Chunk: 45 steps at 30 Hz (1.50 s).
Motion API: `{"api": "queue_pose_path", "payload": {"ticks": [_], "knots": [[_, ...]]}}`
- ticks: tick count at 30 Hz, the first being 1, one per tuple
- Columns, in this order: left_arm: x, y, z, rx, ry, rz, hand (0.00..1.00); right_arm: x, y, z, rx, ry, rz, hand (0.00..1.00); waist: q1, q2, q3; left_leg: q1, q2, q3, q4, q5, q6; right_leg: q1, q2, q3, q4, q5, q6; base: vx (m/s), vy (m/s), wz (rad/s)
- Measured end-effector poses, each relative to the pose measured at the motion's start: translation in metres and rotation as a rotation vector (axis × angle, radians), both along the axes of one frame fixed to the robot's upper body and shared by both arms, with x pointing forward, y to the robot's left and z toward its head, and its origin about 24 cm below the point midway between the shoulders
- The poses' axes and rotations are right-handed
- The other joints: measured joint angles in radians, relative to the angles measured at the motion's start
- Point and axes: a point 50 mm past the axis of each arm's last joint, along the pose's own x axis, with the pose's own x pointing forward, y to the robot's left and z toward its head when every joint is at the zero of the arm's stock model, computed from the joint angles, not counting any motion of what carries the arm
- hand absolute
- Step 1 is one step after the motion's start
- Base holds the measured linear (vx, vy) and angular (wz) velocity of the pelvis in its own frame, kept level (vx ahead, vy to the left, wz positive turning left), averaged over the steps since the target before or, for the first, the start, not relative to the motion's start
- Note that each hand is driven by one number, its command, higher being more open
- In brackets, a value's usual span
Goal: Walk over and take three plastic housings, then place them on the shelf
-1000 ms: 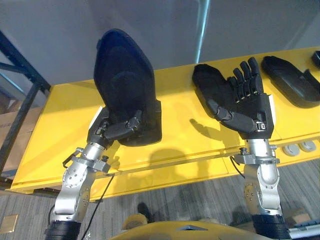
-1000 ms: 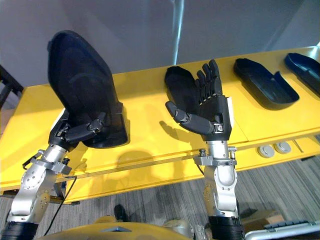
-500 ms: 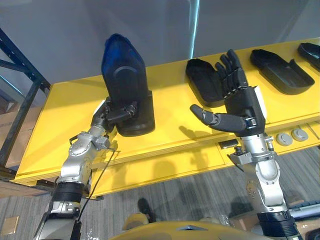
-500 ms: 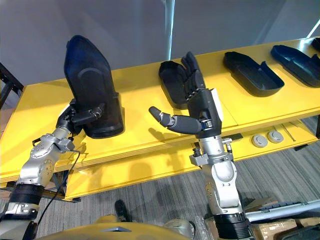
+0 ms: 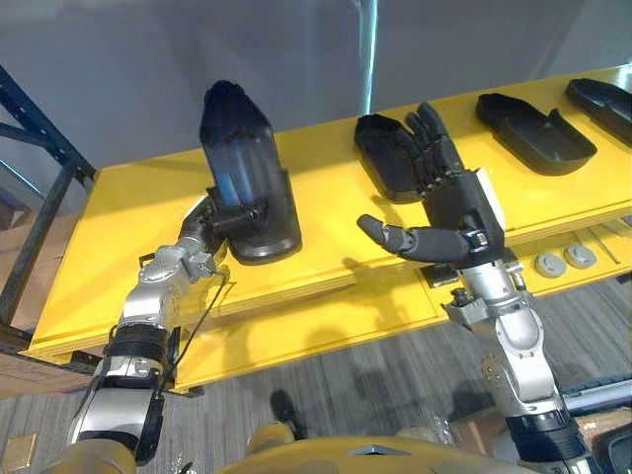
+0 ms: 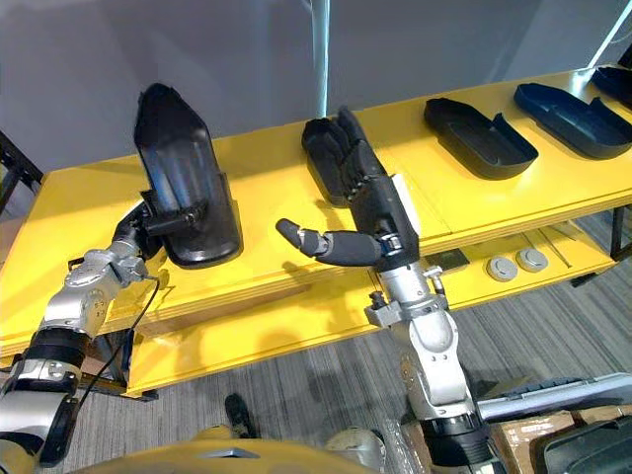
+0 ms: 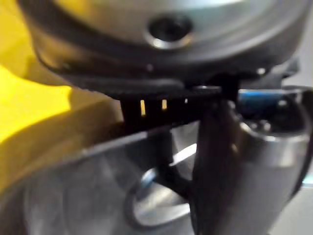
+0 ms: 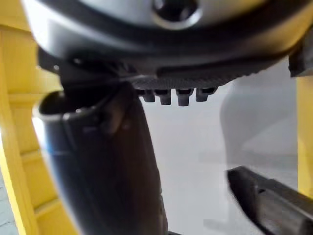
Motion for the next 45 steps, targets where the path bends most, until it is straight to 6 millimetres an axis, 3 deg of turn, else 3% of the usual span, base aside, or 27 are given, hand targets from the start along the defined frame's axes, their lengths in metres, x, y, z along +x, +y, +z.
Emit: {"api": "queue_pose_path", "payload": {"ticks": [13,27,32,34,37,39,42,45], "knots": [[0.012,-0.005,0.005,0.080,0.047,0.035,1.00,0.004,0.012,0.004,0.006,0.014,0.036,1.00,-0.003,0.006,0.007,0.000,0.002,-0.016,0.000,-0.002,-0.008,-0.001,-0.002,-0.008,0.020,-0.015,-0.005,-0.04,0.005,0.03],[0.013,0.018,0.018,0.410,-0.049,0.394,1.00,0.001,0.031,0.006,0.076,0.015,0.065,1.00,-0.019,-0.002,0.034,0.000,0.002,-0.012,0.000,0.009,-0.005,-0.014,-0.002,0.011,0.032,-0.008,-0.004,0.00,-0.003,-0.02],[0.017,0.013,0.024,0.379,-0.090,0.427,1.00,0.001,0.032,0.004,0.082,0.024,0.056,1.00,-0.017,-0.003,0.035,0.003,0.002,-0.009,0.000,0.013,-0.001,-0.013,-0.002,0.013,0.033,-0.008,-0.005,0.00,-0.004,-0.01],[0.019,0.007,0.035,0.347,-0.163,0.441,1.00,0.002,0.032,0.001,0.090,0.037,0.050,1.00,-0.015,-0.006,0.037,0.008,0.002,-0.009,0.000,0.013,-0.001,-0.008,-0.002,0.013,0.034,-0.008,-0.005,0.00,0.000,0.00],[0.020,-0.003,0.067,0.223,-0.354,0.457,1.00,0.002,0.033,-0.008,0.098,0.077,0.051,1.00,-0.012,-0.014,0.042,0.021,0.002,-0.009,0.000,0.012,-0.001,0.006,-0.001,0.013,0.033,-0.010,-0.008,-0.02,-0.008,-0.01],[0.014,-0.011,0.102,0.139,-0.546,0.460,1.00,0.002,0.036,-0.014,0.085,0.106,0.070,1.00,-0.009,-0.015,0.043,0.020,0.003,-0.009,0.000,0.007,-0.005,0.006,-0.001,0.013,0.032,-0.012,-0.012,-0.04,-0.003,0.00],[-0.006,-0.024,0.145,0.050,-0.797,0.428,1.00,0.001,0.046,-0.020,0.037,0.123,0.099,1.00,0.004,-0.013,0.042,0.023,0.002,-0.018,0.000,0.007,-0.005,0.018,0.000,-0.002,0.029,-0.012,-0.012,-0.04,-0.006,0.08],[-0.040,-0.025,0.148,0.043,-0.903,0.404,1.00,-0.002,0.058,-0.024,-0.023,0.126,0.124,1.00,0.016,-0.011,0.040,0.035,0.001,-0.040,-0.001,0.004,-0.008,0.055,0.005,-0.031,0.010,-0.012,-0.012,-0.01,-0.019,0.21]]}}
